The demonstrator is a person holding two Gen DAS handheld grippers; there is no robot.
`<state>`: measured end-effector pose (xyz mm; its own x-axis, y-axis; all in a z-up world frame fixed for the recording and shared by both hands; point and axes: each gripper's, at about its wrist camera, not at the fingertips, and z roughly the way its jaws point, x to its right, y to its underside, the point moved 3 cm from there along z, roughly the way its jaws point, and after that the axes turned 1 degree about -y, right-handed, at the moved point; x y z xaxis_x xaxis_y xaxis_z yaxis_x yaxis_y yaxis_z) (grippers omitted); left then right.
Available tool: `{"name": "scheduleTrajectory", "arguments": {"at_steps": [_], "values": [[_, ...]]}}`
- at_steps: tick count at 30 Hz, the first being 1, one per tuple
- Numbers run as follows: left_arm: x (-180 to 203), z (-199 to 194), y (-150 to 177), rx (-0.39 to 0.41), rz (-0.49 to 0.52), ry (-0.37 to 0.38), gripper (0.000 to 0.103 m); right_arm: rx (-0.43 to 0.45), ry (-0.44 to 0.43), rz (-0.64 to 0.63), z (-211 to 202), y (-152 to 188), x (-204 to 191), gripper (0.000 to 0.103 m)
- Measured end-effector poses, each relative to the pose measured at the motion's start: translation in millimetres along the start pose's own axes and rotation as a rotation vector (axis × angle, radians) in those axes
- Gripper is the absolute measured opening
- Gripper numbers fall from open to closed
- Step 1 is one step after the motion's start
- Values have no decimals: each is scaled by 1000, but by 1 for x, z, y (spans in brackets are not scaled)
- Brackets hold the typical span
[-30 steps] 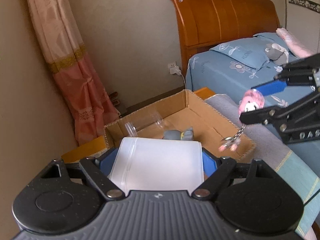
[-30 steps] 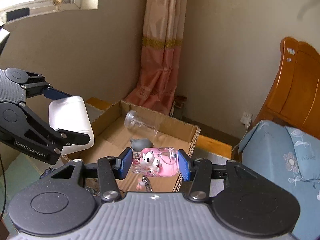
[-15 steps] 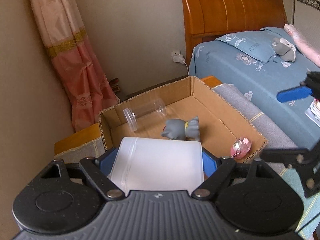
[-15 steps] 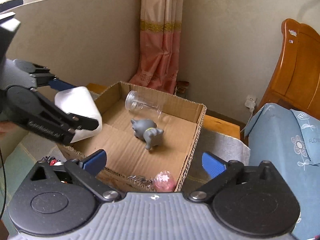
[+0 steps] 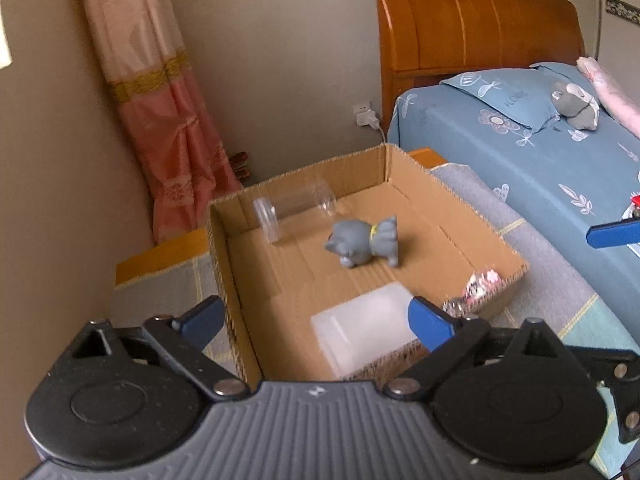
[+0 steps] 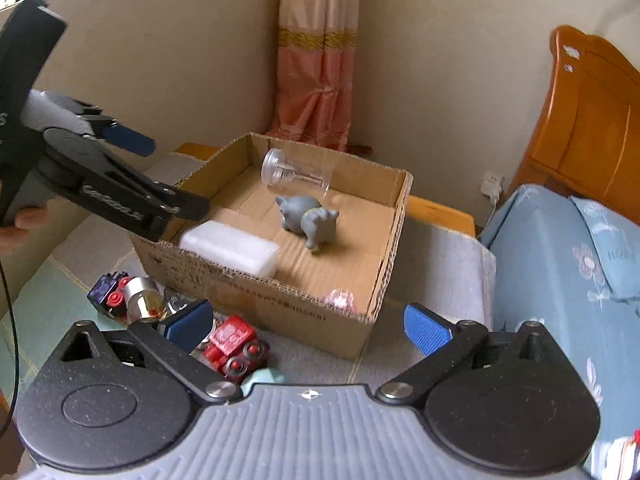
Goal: Organize rigid objects
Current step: 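Lower container and pink toy into the box and open both tools, then move both tools back toward the remaining items on the blanket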
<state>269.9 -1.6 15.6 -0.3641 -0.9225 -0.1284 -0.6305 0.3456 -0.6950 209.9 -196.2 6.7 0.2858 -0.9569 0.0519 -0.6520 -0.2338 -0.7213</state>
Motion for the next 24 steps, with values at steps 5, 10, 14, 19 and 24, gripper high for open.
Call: {"name": "scheduleTrajectory", "arguments": {"at_steps": [5, 10, 14, 19, 24], "values": [[-2, -11, 19, -12, -37, -22, 98, -14, 21, 55, -4, 17, -5, 103], [-2, -22, 46, -19, -41, -69, 98, 2, 80, 106, -7, 38, -13, 103], [-3, -32, 70, -8, -81, -97, 98, 16, 122, 213, -5, 57, -18, 103], [-1, -37, 105, -7, -121, -149, 98, -30, 100, 283, 11, 68, -28, 103], [-7, -37, 132, -18, -180, -164, 98, -64, 92, 297, 29, 67, -42, 103]]}}
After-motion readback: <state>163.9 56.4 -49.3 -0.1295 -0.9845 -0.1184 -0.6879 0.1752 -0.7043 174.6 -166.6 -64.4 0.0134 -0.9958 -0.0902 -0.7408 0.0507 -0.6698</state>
